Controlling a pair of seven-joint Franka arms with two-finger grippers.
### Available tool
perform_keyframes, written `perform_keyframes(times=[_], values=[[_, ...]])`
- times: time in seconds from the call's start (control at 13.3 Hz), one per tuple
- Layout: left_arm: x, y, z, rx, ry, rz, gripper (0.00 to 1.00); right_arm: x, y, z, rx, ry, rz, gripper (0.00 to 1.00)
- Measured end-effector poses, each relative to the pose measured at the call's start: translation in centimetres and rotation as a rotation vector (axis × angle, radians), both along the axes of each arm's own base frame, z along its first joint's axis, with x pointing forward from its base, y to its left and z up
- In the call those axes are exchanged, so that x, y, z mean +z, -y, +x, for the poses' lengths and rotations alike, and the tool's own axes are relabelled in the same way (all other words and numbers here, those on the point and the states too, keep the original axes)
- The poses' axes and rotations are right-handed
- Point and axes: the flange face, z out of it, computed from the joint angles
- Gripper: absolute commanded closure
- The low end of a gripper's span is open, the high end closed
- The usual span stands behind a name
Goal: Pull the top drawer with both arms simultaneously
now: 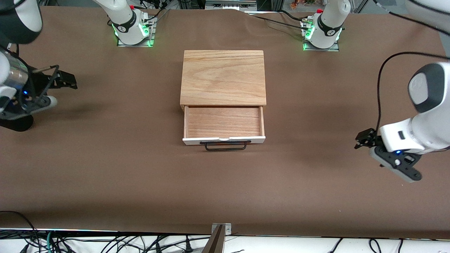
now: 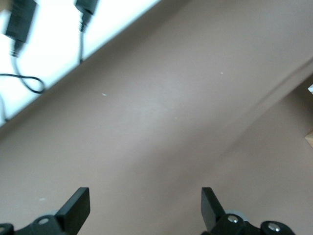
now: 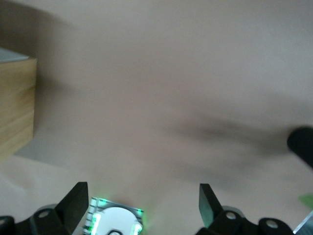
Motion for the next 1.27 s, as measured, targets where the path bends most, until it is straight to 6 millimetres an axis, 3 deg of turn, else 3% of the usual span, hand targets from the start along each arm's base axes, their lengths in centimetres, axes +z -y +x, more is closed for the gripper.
perform_keyframes(times=[0.15, 0.3, 0.67, 0.97, 1.27], values=[[3.5, -0.3, -1.1, -0.001, 0.048, 0.022, 0.00, 0.1, 0.8, -2.3, -0.076, 0.045, -0.003, 0.00], [5.6, -1.1, -1.9, 0.010, 0.065, 0.043, 0.00, 0.3, 1.3, -3.6, -0.107, 0.067, -0.004, 0.00], [6.5, -4.2, -3.4, 0.204, 0.002, 0.041, 0.00, 1.3, 2.8, -3.8, -0.138, 0.110, 0.002, 0.00], [8.3, -4.3, -6.5, 0.575, -0.113, 0.036, 0.00, 2.0, 3.6, -3.1, -0.165, 0.137, 0.025, 0.00], [9.4, -3.1, -9.8, 0.652, -0.171, 0.046, 0.00, 2.3, 3.4, -2.5, -0.172, 0.177, 0.045, 0.00]])
